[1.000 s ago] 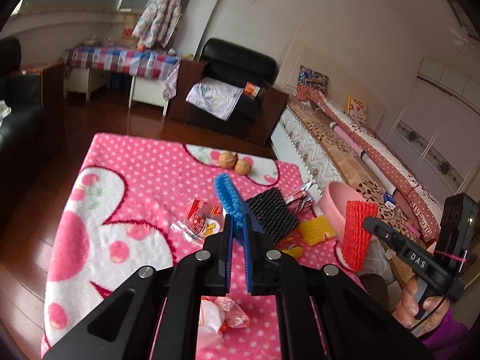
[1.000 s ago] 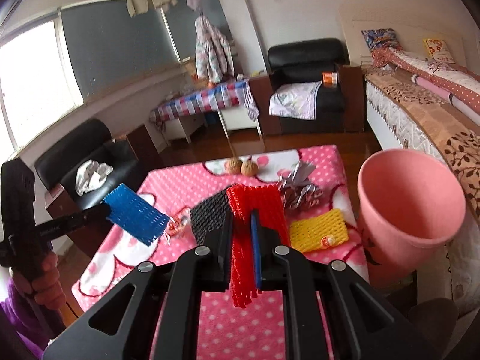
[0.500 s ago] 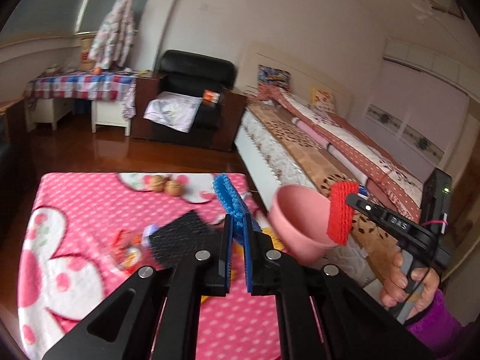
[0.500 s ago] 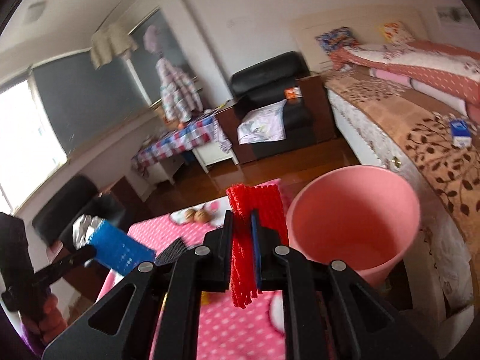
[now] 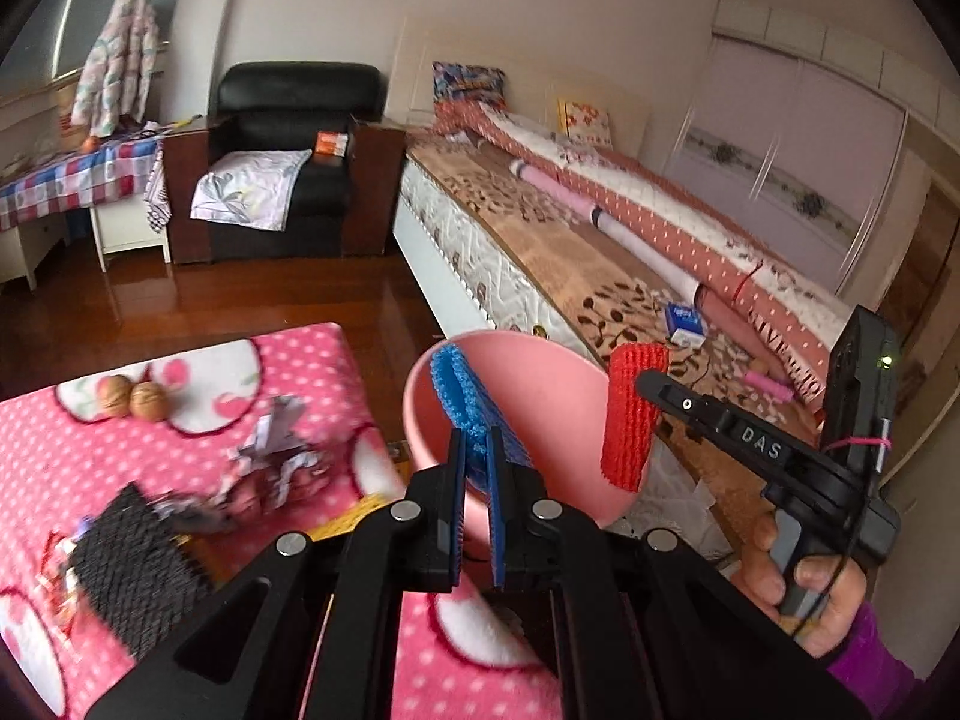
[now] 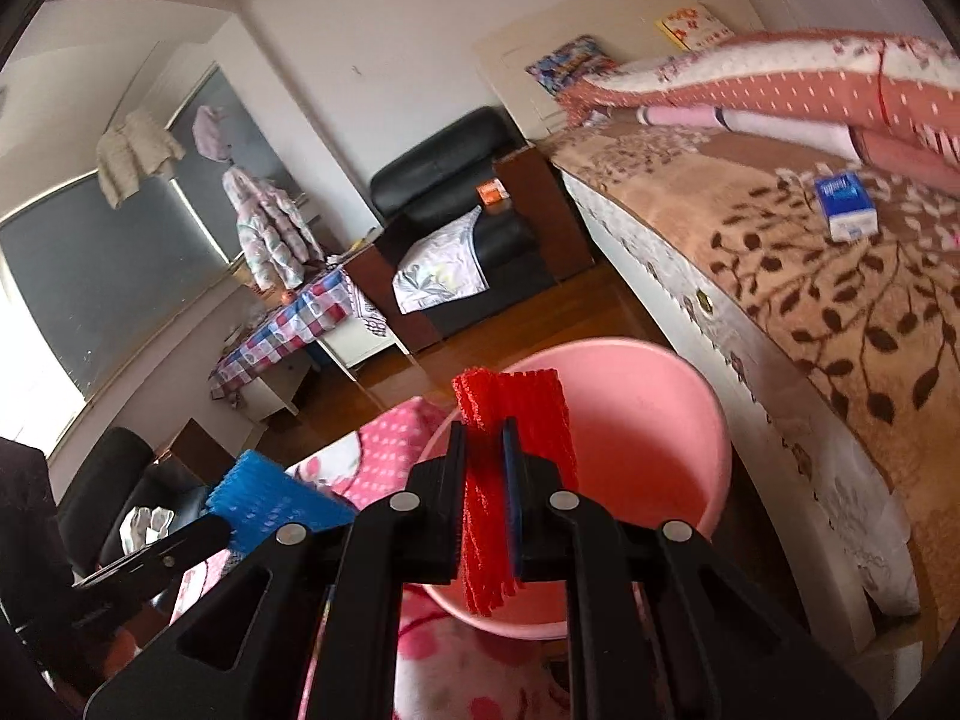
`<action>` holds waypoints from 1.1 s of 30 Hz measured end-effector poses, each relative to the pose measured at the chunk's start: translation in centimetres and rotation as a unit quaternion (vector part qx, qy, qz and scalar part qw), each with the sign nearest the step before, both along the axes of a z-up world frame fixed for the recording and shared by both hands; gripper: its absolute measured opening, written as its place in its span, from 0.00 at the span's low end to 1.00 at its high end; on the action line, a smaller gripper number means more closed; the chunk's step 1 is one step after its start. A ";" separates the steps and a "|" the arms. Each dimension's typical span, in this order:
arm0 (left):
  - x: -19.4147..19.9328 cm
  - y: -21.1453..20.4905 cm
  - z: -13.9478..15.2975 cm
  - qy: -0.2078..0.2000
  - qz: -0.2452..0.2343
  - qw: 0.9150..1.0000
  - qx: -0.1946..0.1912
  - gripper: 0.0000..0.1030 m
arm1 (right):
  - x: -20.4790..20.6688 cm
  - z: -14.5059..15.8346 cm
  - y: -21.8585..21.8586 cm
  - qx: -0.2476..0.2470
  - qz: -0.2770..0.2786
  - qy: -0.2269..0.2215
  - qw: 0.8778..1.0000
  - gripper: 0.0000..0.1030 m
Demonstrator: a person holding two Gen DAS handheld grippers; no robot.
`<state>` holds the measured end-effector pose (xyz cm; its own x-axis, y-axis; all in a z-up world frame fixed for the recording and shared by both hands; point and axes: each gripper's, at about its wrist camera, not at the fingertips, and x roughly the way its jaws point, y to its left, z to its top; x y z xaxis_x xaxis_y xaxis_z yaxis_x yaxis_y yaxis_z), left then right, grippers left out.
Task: Collect trash
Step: 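Carry both sleeves over the pink bucket and open both tools to drop them, then move both open tools back over the tablecloth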
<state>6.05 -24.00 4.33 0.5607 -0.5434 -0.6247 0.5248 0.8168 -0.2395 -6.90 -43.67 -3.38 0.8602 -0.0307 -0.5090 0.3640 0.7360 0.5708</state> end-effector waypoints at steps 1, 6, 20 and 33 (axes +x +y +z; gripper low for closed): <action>0.5 -0.7 -0.5 0.003 -0.002 1.000 0.005 0.05 | 0.1 -0.4 -0.3 0.003 -0.001 0.003 1.000 0.11; 2.4 -2.9 -3.0 0.029 -0.003 0.999 0.017 0.05 | 1.2 -2.2 -0.3 0.002 0.005 0.024 1.000 0.11; 3.2 -3.0 -4.5 0.044 0.010 0.999 0.025 0.20 | 1.8 -3.6 0.0 -0.019 -0.001 0.058 0.998 0.19; 1.8 -1.3 -2.6 0.022 0.021 0.999 0.013 0.36 | 0.5 -2.5 0.3 -0.026 -0.010 0.055 0.998 0.34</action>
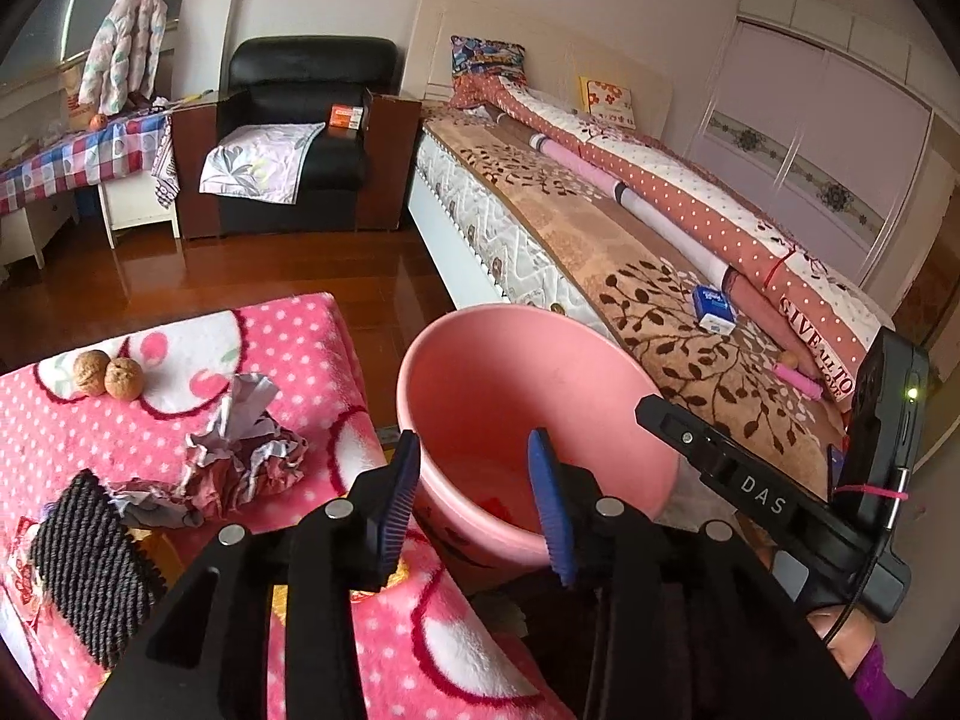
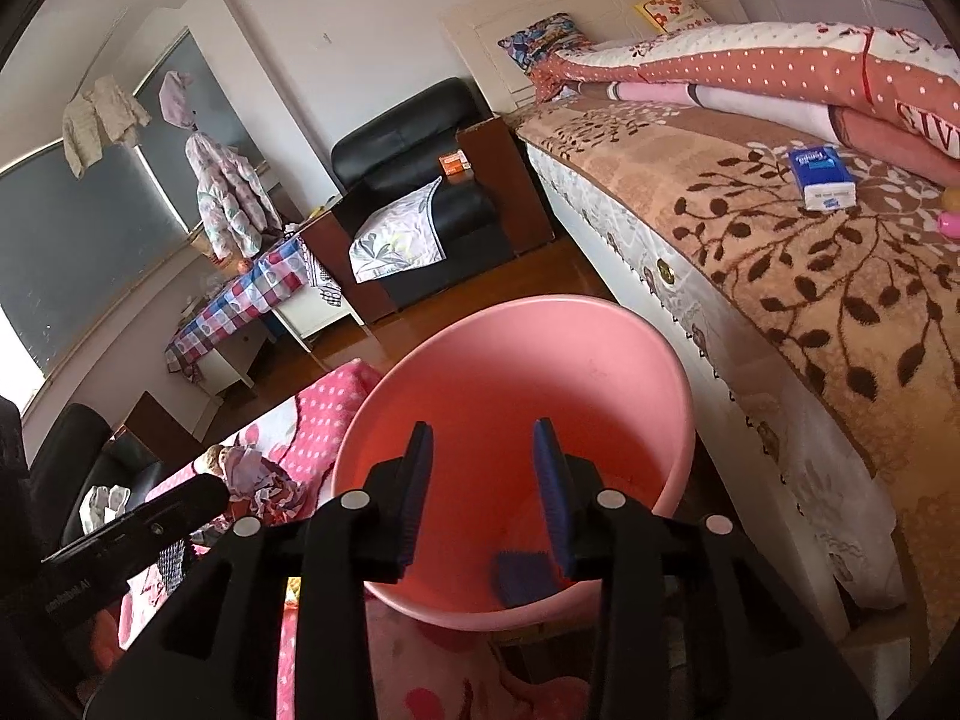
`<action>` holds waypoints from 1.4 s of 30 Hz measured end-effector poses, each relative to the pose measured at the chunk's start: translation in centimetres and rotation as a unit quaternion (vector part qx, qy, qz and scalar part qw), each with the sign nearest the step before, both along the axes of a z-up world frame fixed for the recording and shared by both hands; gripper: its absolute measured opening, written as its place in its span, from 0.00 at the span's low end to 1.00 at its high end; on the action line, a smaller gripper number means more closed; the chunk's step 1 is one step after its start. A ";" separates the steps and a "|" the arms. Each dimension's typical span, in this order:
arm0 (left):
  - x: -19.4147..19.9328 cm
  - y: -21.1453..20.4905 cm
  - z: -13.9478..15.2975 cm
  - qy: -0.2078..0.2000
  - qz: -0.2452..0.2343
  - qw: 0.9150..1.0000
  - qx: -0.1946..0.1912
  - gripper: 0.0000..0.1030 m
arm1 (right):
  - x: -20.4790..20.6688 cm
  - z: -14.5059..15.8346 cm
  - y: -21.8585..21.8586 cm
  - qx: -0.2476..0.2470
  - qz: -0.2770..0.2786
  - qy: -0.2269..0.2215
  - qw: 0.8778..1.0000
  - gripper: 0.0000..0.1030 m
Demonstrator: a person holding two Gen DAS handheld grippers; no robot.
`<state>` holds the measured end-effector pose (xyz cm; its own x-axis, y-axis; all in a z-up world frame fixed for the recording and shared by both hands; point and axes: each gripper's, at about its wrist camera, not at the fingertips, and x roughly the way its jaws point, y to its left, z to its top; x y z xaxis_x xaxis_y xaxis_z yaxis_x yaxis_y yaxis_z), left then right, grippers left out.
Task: Collect trash
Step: 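Move both open tools back over the tablecloth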
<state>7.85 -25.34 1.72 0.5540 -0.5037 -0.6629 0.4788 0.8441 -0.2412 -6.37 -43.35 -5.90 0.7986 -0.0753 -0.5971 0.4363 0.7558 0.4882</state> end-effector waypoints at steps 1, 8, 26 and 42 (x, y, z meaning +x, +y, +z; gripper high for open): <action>-0.2 0.2 0.1 -0.002 0.002 1.000 -0.001 0.36 | 0.0 0.2 0.1 -0.002 0.001 -0.001 1.000 0.35; -1.3 2.7 1.9 -0.017 0.021 1.000 -0.016 0.37 | -0.7 1.3 0.9 -0.007 0.008 -0.014 1.000 0.35; -6.7 16.3 6.1 -0.084 0.112 0.990 -0.014 0.37 | -1.4 3.2 4.8 -0.010 0.078 -0.051 0.996 0.35; -12.1 26.1 0.3 -0.028 0.146 0.987 0.054 0.45 | 0.5 1.4 14.5 0.008 0.233 -0.014 0.972 0.35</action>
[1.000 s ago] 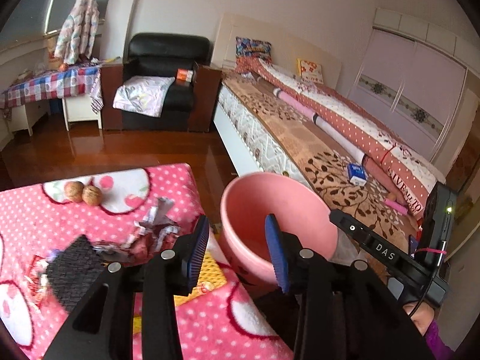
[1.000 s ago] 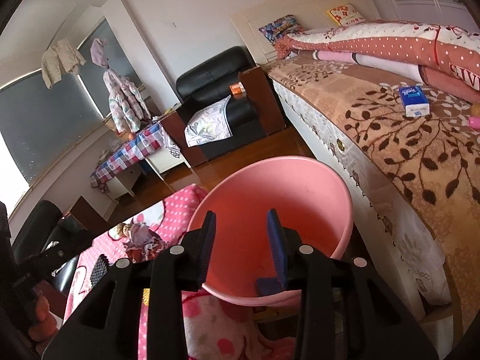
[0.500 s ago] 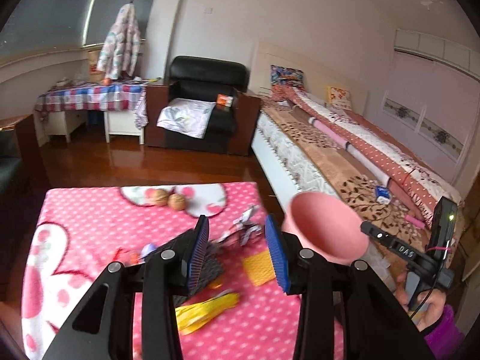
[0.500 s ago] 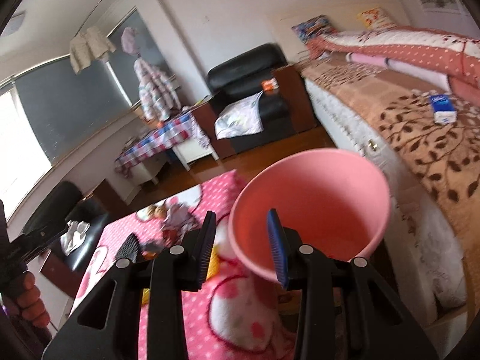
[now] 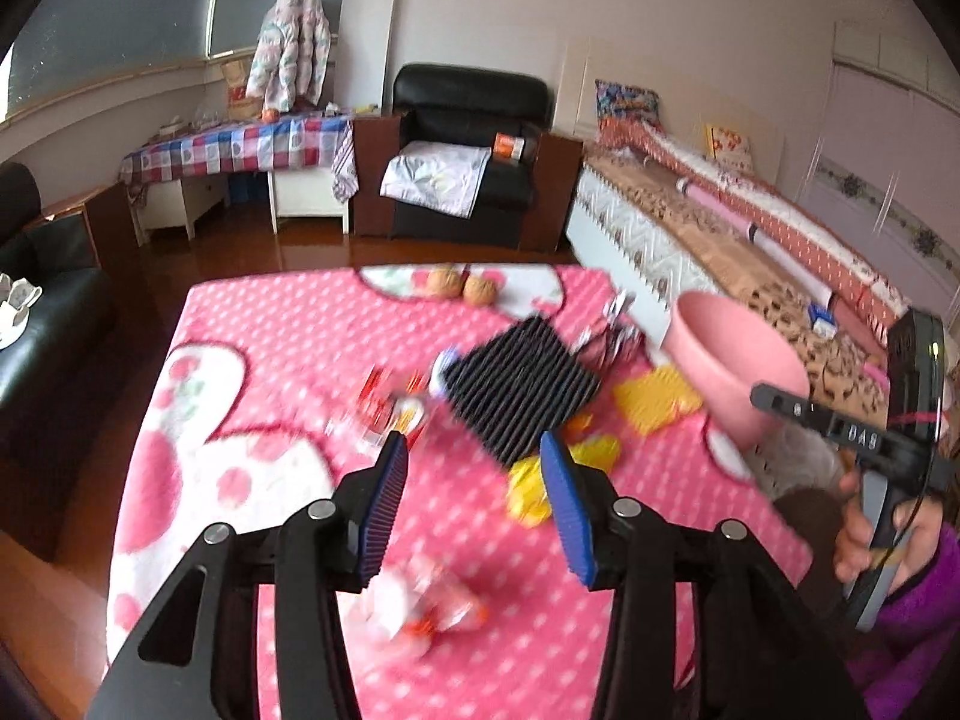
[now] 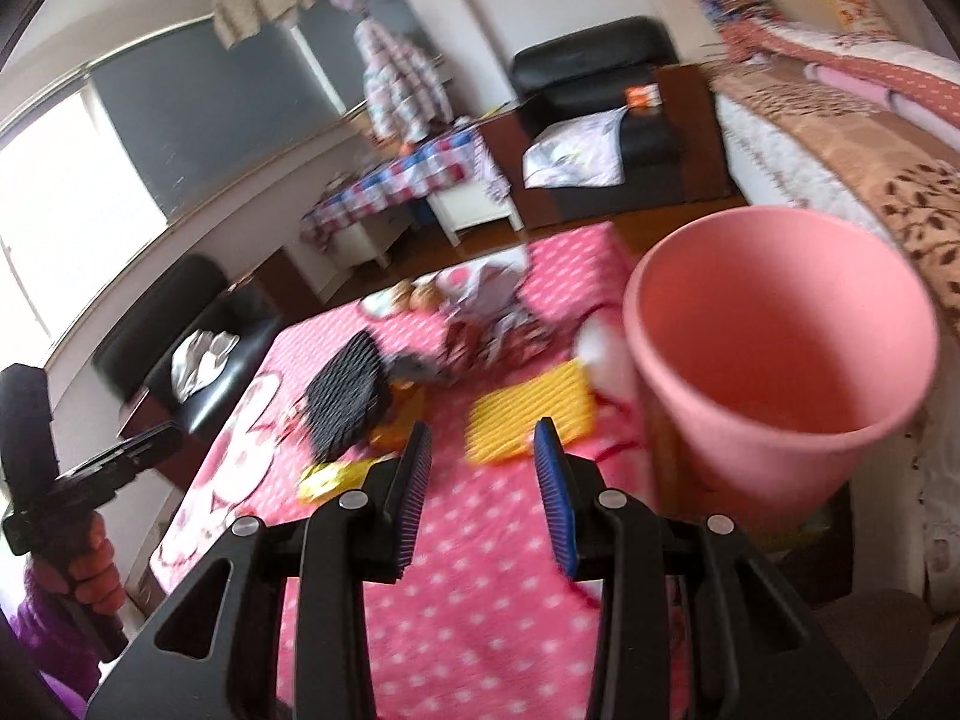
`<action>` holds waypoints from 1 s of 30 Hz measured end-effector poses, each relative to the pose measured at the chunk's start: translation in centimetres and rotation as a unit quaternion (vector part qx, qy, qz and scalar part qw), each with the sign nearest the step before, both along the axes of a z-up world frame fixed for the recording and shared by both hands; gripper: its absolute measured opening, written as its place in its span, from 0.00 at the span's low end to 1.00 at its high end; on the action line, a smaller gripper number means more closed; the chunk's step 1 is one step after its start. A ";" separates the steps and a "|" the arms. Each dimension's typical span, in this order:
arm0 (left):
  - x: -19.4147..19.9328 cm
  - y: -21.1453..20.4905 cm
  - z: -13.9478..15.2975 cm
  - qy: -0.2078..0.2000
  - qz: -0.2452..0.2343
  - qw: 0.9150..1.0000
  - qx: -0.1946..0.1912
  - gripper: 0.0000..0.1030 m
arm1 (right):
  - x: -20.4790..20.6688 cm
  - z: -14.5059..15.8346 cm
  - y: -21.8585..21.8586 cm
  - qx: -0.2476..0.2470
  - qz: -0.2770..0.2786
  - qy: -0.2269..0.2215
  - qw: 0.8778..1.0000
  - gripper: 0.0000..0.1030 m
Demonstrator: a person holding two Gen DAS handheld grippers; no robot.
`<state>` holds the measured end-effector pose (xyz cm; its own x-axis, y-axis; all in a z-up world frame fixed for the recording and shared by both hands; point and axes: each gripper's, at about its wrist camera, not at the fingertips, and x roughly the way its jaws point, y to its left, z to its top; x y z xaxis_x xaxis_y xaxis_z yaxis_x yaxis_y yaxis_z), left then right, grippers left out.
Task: Collect trash
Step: 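Move both open tools back over the tablecloth, then grasp the clear plastic bag with the left tool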
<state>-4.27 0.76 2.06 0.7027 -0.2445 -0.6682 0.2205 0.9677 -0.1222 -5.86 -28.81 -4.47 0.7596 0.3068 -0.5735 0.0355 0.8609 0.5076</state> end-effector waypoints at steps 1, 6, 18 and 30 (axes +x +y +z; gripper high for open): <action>-0.4 0.5 -0.4 0.004 0.000 1.000 0.004 0.45 | 0.1 -0.1 0.4 0.001 0.008 0.002 1.000 0.35; -1.8 1.8 -2.5 0.025 -0.012 0.999 0.023 0.46 | 0.5 -0.4 3.2 -0.010 0.051 0.009 0.999 0.35; -1.5 4.2 -7.0 0.078 0.012 0.997 0.025 0.46 | 0.4 -0.8 7.6 -0.063 0.111 0.026 0.991 0.35; -1.7 4.9 -6.2 0.058 0.011 0.998 -0.013 0.24 | 2.3 -2.1 7.8 -0.012 0.115 0.051 0.992 0.50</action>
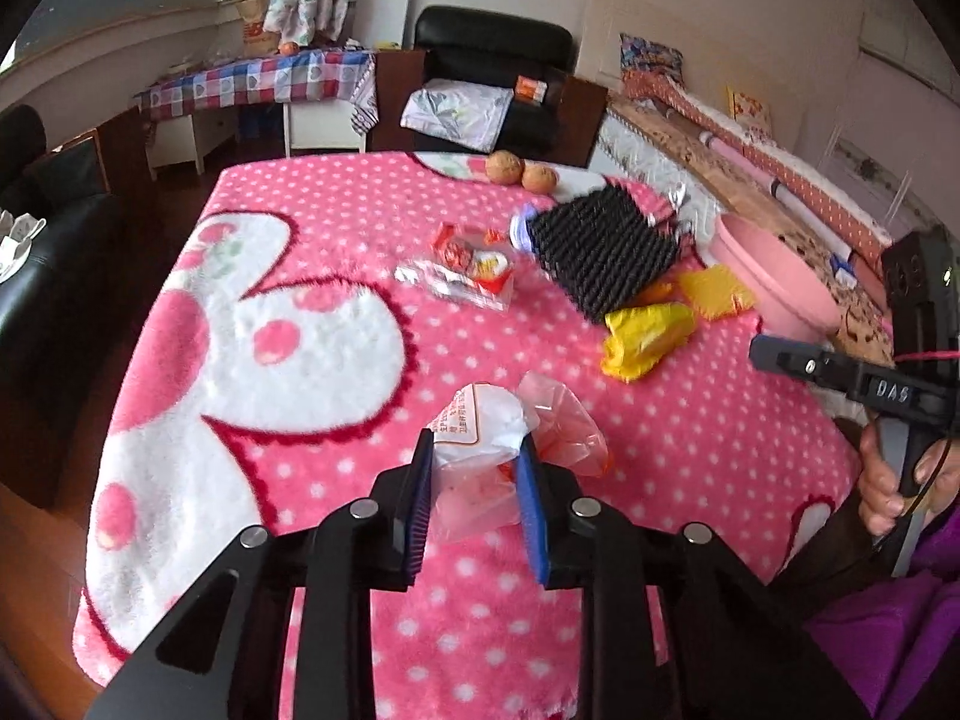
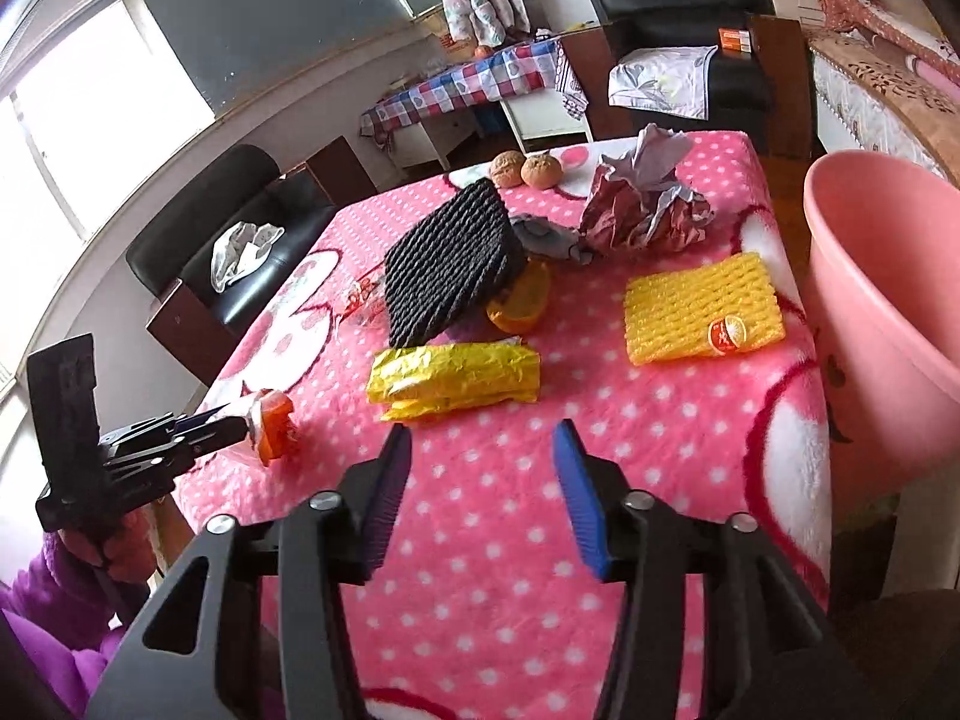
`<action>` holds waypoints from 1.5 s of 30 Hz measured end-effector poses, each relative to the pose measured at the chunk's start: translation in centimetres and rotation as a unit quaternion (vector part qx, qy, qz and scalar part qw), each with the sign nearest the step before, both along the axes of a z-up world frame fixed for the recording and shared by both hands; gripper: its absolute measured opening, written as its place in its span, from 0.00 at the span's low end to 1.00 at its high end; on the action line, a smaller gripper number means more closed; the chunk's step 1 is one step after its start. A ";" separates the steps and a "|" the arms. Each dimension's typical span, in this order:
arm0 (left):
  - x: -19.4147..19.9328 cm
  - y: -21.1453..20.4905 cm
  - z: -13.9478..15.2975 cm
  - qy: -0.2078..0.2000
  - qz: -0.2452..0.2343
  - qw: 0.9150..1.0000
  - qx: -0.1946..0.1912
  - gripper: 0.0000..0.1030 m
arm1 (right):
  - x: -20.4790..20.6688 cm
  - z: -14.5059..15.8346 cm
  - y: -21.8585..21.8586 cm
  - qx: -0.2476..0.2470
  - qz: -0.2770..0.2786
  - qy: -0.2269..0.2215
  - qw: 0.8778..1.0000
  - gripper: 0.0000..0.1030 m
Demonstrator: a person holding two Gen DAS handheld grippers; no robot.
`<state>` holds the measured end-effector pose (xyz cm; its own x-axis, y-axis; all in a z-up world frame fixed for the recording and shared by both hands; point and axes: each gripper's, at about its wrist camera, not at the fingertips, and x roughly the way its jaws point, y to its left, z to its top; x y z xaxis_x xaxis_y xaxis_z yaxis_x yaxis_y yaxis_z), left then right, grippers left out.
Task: Collect trash
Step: 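Grasp the clear plastic bag with the left tool, then grasp the yellow foil wrapper with the right tool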
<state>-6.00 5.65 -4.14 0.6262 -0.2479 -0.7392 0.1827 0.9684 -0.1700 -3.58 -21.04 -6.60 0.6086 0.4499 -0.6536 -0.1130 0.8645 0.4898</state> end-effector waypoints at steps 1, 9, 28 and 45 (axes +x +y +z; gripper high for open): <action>0.1 0.2 0.2 -0.003 0.002 1.000 -0.004 0.24 | 0.2 0.0 0.0 0.000 0.001 0.000 1.000 0.50; 1.2 0.6 0.9 -0.008 0.010 0.999 -0.040 0.24 | 3.6 0.0 0.7 -0.012 0.019 0.001 1.000 0.50; 2.4 1.8 -0.7 0.013 0.021 0.998 -0.063 0.24 | 4.5 -1.4 3.9 0.025 0.130 0.025 0.991 0.51; 1.4 1.7 -0.2 0.004 0.020 0.998 -0.067 0.24 | 3.3 -1.6 5.9 -0.046 0.148 0.027 0.988 0.50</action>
<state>-4.55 7.40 -4.30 0.6322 -0.3189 -0.7061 0.1419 0.9436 -0.2991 -0.30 -15.16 -8.16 0.4224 0.5405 -0.7276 -0.3435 0.8384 0.4233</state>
